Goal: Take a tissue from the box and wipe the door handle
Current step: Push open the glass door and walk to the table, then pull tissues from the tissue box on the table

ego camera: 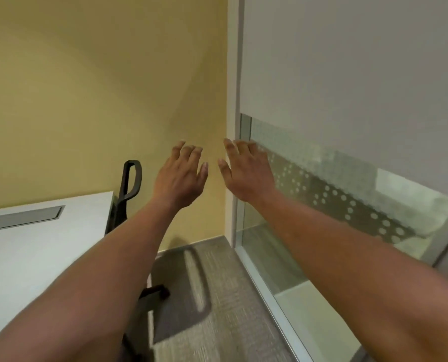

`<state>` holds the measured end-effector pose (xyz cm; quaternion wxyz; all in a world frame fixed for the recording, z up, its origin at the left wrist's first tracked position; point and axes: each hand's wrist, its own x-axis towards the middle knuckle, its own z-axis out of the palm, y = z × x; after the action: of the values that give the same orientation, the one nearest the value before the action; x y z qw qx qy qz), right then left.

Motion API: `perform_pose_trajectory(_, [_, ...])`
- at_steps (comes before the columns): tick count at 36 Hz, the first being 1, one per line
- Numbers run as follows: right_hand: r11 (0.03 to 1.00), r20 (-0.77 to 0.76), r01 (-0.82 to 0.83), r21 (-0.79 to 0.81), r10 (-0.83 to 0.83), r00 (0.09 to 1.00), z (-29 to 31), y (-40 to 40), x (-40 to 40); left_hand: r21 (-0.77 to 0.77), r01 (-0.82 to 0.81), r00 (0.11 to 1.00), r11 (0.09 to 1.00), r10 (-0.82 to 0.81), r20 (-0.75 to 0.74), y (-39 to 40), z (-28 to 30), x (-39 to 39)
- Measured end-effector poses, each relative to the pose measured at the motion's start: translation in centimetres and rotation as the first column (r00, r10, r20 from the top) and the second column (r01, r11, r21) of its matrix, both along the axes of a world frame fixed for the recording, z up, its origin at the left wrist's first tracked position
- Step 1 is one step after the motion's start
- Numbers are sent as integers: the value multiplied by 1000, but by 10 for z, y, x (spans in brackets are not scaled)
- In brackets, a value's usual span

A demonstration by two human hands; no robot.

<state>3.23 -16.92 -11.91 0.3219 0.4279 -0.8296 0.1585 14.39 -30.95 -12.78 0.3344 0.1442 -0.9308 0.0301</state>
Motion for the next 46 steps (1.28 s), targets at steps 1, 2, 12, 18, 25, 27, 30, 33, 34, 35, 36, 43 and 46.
perform_pose_trajectory(1, [1000,1,-14,0,14,1000,-2,-7,6,10,-13,1000,1000,13,-4,-5,-3,8])
perform_pose_trajectory(2, [1000,5,-26,4,26,1000,-4,-15,13,17,-24,1000,1000,24,-7,-11,-5,16])
perform_pose_trajectory(12, [994,67,-90,56,86,994,-24,-79,77,-32,-129,991,991,129,18,-64,-23,99])
perform_pose_trajectory(18, [982,107,-185,49,179,978,-46,-127,144,-40,-222,970,974,225,91,-107,-48,168])
perform_pose_trajectory(25, [953,154,-294,68,281,947,-71,-170,200,67,-346,936,936,339,88,-143,-80,233])
perform_pose_trajectory(27, [943,166,-325,73,310,936,-76,-183,211,84,-376,926,923,370,81,-152,-86,248])
perform_pose_trajectory(30, [920,177,-384,79,367,913,-85,-203,228,104,-426,904,899,420,78,-163,-97,270])
perform_pose_trajectory(33, [891,202,-444,92,420,885,-95,-225,243,129,-476,879,870,468,86,-175,-108,291])
perform_pose_trajectory(34, [879,210,-466,97,440,873,-99,-232,248,138,-496,868,857,489,85,-179,-112,297])
perform_pose_trajectory(35, [867,213,-488,104,460,862,-103,-239,252,149,-518,855,842,511,86,-183,-116,303])
perform_pose_trajectory(36, [854,214,-508,111,479,852,-107,-246,257,162,-538,843,827,531,87,-187,-120,309])
perform_pose_trajectory(43, [764,278,-638,99,594,755,-135,-290,283,204,-662,746,721,658,99,-212,-151,346])
perform_pose_trajectory(46, [711,304,-697,88,648,699,-146,-306,296,236,-706,701,667,705,104,-216,-163,360])
